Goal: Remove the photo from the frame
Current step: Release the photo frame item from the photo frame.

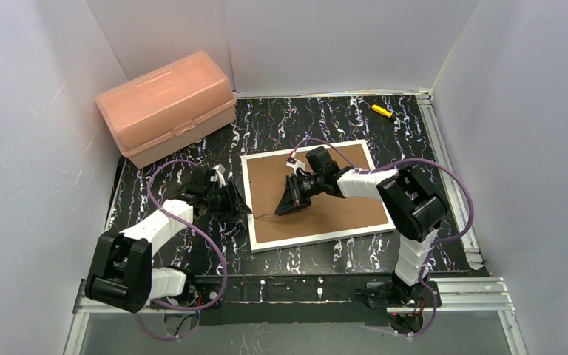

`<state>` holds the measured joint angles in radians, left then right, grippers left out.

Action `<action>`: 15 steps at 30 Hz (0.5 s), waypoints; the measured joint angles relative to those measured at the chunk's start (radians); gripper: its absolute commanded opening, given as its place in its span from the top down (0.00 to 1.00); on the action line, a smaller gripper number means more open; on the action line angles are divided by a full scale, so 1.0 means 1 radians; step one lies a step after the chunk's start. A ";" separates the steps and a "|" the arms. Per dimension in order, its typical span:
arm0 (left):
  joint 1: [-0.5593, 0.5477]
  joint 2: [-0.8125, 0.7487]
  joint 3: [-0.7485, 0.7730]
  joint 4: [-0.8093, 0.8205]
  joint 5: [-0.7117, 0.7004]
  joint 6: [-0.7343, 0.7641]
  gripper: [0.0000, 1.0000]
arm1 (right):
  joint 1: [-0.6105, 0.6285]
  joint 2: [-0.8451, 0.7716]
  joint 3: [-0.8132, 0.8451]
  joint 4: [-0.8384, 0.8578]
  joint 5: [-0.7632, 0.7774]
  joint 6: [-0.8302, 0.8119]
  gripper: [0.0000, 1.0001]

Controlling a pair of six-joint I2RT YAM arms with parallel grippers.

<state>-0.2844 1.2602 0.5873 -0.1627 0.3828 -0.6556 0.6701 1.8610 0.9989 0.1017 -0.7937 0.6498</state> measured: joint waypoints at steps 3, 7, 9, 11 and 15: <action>0.000 0.007 0.000 0.002 0.000 0.000 0.55 | 0.008 0.007 0.008 0.000 -0.002 -0.002 0.99; 0.000 0.010 0.000 0.002 0.000 0.000 0.56 | 0.013 0.013 0.015 -0.001 -0.003 -0.003 0.99; 0.000 0.010 0.000 0.003 0.000 0.001 0.56 | 0.013 0.014 0.018 -0.003 -0.003 -0.004 0.99; 0.000 0.011 0.000 0.003 0.000 0.001 0.56 | 0.013 0.017 0.021 -0.007 -0.005 -0.007 0.99; 0.000 0.012 0.000 0.004 0.000 0.001 0.59 | 0.013 0.023 0.045 -0.044 -0.006 -0.033 0.99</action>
<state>-0.2844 1.2720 0.5873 -0.1589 0.3832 -0.6544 0.6830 1.8839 1.0443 0.0574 -0.7994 0.6167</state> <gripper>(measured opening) 0.431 0.186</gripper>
